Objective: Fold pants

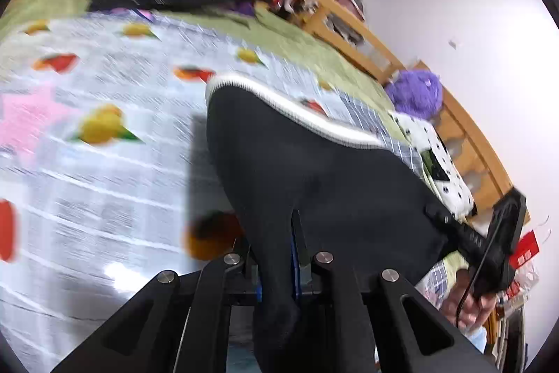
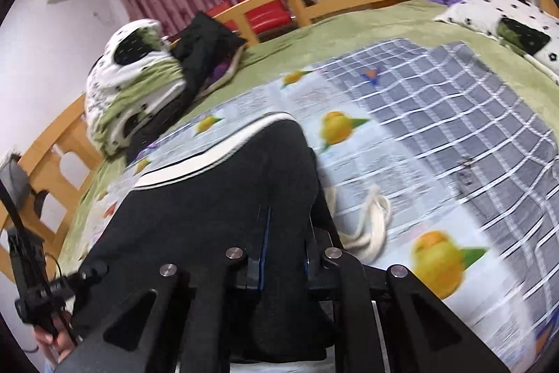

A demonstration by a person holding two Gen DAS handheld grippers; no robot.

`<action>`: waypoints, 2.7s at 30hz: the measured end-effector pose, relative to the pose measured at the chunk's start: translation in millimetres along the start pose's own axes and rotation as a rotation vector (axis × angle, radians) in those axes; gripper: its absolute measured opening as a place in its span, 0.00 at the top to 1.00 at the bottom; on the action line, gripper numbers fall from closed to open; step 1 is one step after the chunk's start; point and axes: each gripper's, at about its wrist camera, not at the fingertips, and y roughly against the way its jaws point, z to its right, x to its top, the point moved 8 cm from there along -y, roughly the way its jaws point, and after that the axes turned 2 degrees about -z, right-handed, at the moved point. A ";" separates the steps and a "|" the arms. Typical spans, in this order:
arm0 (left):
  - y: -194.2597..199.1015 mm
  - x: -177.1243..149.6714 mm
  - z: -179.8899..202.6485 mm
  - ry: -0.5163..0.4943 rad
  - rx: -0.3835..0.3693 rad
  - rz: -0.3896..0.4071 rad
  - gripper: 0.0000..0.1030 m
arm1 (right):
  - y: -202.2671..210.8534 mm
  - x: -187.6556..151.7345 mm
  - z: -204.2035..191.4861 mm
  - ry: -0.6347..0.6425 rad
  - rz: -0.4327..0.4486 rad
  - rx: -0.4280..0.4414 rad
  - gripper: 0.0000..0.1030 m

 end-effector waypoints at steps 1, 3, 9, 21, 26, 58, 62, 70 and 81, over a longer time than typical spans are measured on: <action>10.2 6.5 -7.9 -0.002 0.009 0.012 0.89 | -1.3 -5.4 -18.2 0.023 -0.011 0.016 0.87; 32.8 20.4 -24.3 -0.009 0.023 0.043 0.89 | -2.4 -12.4 -40.3 0.043 -0.020 0.040 0.87; 63.8 39.3 -76.5 -0.038 0.102 0.046 0.89 | -13.3 -43.7 -109.5 0.058 -0.057 0.115 0.87; 61.7 -6.8 -133.8 -0.063 0.287 -0.035 0.57 | -50.7 -84.8 -104.5 0.128 -0.169 -0.065 0.68; 88.8 -19.6 -135.7 -0.064 0.265 -0.020 0.46 | -38.0 -82.8 -97.3 0.093 -0.156 -0.029 0.65; 97.0 -80.4 -143.1 -0.040 0.313 -0.051 0.53 | -15.7 -112.5 -101.4 0.110 -0.181 0.081 0.60; 127.5 -77.5 -127.0 -0.083 0.271 0.031 0.53 | -15.1 -108.4 -96.0 0.076 -0.187 0.106 0.60; 106.6 -62.5 -111.9 -0.211 0.347 0.062 0.74 | -17.0 -112.7 -116.3 0.133 -0.168 0.090 0.85; 125.7 -59.4 -102.7 -0.209 0.314 0.049 0.78 | -8.9 -112.1 -109.4 0.143 -0.170 0.061 0.65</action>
